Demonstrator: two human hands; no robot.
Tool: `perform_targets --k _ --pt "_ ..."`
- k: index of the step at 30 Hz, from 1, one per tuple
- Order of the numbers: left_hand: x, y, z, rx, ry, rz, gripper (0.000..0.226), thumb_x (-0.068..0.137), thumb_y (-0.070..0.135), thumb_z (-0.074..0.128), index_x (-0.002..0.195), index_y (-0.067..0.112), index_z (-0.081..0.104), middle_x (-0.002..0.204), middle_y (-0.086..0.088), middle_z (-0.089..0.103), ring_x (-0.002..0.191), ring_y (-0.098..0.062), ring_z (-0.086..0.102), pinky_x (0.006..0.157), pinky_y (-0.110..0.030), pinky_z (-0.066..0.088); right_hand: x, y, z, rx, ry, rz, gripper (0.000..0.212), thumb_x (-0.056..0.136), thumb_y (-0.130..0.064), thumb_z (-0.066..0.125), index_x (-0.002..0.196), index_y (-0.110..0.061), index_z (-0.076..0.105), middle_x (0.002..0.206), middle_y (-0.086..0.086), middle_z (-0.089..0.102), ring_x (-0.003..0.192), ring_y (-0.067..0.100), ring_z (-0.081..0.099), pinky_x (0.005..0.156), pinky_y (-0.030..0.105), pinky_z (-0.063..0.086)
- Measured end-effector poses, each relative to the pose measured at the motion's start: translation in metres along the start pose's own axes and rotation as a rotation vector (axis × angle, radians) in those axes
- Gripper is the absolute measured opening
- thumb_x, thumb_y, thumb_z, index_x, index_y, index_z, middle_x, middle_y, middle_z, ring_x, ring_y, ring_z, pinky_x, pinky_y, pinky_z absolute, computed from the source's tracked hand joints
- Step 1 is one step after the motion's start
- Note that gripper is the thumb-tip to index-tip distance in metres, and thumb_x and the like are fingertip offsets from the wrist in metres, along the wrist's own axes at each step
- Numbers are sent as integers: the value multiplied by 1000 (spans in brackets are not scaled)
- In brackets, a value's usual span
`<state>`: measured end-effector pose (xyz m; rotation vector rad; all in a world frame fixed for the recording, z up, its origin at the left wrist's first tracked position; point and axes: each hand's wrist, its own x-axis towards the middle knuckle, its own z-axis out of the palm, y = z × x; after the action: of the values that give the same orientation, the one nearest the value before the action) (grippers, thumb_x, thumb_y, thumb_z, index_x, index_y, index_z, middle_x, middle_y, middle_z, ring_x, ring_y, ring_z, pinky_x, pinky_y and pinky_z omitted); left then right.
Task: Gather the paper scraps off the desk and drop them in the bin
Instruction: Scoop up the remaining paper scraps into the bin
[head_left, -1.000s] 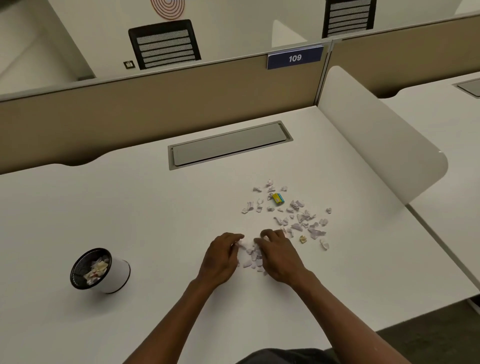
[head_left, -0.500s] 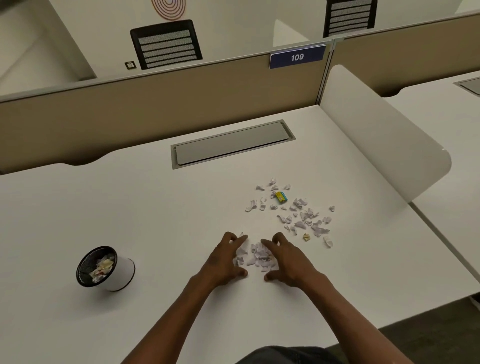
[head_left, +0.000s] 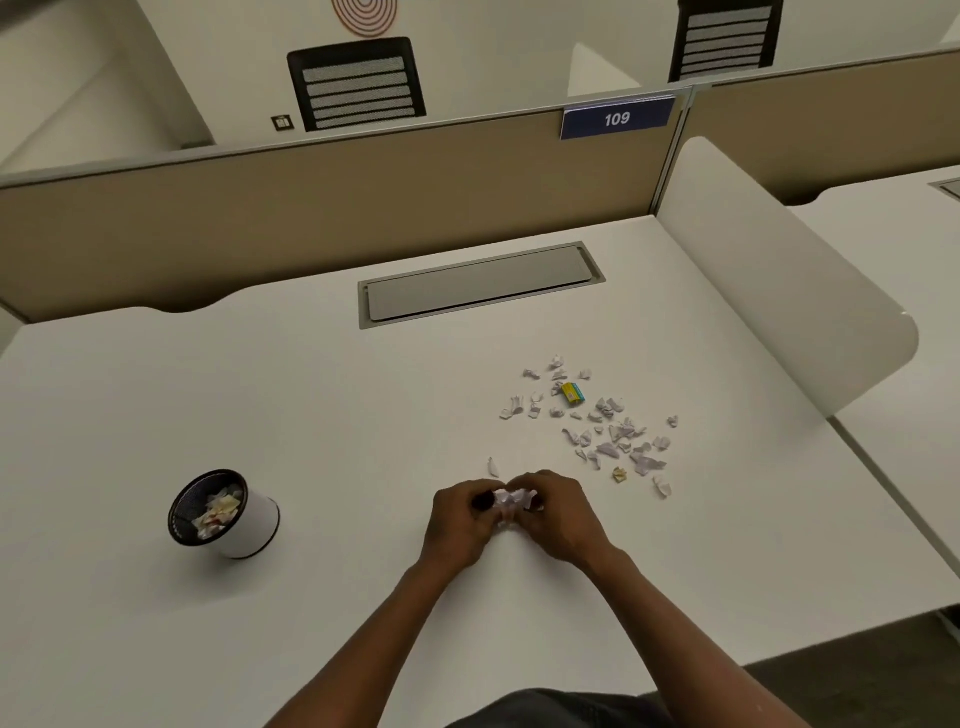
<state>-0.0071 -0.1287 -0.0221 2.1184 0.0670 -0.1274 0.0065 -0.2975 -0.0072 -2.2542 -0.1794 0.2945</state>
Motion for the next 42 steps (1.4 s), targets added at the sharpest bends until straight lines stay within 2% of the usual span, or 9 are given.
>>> perform_targets --k 4,11,22,27,30,34,37,40,42 --pt "-9 1 -6 -91 17 -97 18 77 35 83 93 28 78 85 15 77 82 4 70 73 -15 54 -3 -4 2 184 -28 79 21 78 -33 84 95 -22 78 89 -7 78 76 -1 71 70 20 56" --pt "-23 3 -31 -159 94 -142 17 78 36 82 95 33 78 89 19 77 85 4 71 78 -21 57 2 -26 7 341 -133 77 25 76 -35 86 95 -21 77 88 -1 79 82 13 76 83 38 62" --pt "-54 0 -133 -151 406 -171 17 80 40 79 97 40 76 90 25 75 89 7 69 83 -25 57 40 -129 45 451 -374 -138 22 79 -32 84 95 -19 77 92 4 79 85 22 77 89 49 59" --pt "-75 -13 -187 -169 558 -224 18 83 29 79 98 38 76 92 22 76 90 5 70 84 -27 58 56 -187 81 456 -512 -196 25 78 -24 85 99 -13 76 96 8 78 88 25 76 90 51 59" --pt "-86 -21 -219 -79 662 -281 20 81 38 79 89 54 71 85 28 73 86 9 67 73 -21 52 64 -220 103 414 -568 -218 25 78 -26 84 99 -15 77 97 8 78 90 25 76 88 45 60" --pt "-92 -34 -248 -40 732 -337 17 81 40 78 96 47 73 80 21 75 80 3 70 68 -22 53 75 -254 133 230 -543 -287 25 77 -22 81 101 -17 77 99 1 78 93 17 72 71 23 53" --pt "-87 -43 -258 29 765 -367 14 82 34 77 96 35 76 77 22 72 79 0 69 62 -15 47 81 -268 149 20 -467 -399 23 81 -15 73 103 -11 76 102 6 76 93 21 69 74 30 54" --pt "-79 -54 -260 93 735 -402 21 85 21 74 105 24 76 97 6 76 87 -11 68 71 -18 47 84 -271 161 -104 -443 -507 16 85 -11 68 98 -3 73 96 15 74 82 26 63 68 32 46" --pt "-77 -58 -257 124 732 -406 26 86 15 72 111 21 74 105 0 76 86 -9 63 71 -14 44 84 -270 165 -163 -442 -562 28 85 -15 71 110 -2 69 103 18 72 90 30 63 75 34 48"
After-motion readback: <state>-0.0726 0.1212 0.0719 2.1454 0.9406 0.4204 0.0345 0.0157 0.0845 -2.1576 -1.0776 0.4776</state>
